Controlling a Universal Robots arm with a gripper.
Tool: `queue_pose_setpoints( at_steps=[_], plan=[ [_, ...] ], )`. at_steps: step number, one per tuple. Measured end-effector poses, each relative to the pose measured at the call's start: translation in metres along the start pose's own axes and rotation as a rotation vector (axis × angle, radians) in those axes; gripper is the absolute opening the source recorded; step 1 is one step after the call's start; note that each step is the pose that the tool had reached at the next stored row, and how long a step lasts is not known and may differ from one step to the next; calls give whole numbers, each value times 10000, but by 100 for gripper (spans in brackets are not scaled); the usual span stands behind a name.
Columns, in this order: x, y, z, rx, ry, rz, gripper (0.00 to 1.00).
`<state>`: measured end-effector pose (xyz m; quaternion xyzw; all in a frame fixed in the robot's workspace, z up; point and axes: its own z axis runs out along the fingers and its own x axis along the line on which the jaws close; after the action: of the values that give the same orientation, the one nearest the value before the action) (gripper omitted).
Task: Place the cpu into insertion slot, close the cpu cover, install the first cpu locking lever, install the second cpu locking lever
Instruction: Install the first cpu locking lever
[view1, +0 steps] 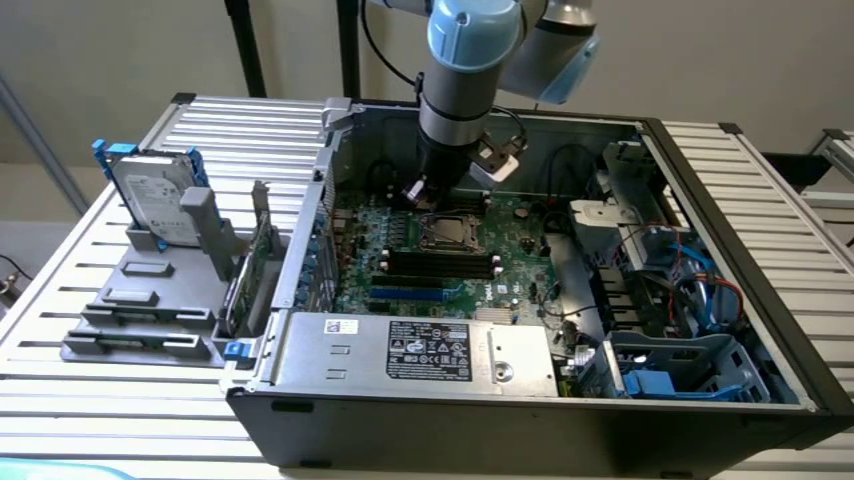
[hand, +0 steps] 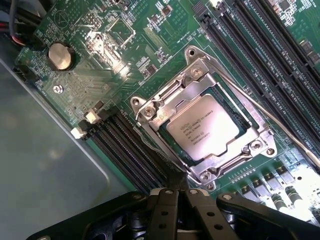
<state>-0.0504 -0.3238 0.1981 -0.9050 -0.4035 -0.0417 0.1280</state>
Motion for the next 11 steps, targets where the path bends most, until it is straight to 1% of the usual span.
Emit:
queue_pose_setpoints(
  at_steps=[5,11],
  plan=[
    [27,26,6,-34,-39,3,11],
    [65,61,12,-56,-63,4,11]
  ],
)
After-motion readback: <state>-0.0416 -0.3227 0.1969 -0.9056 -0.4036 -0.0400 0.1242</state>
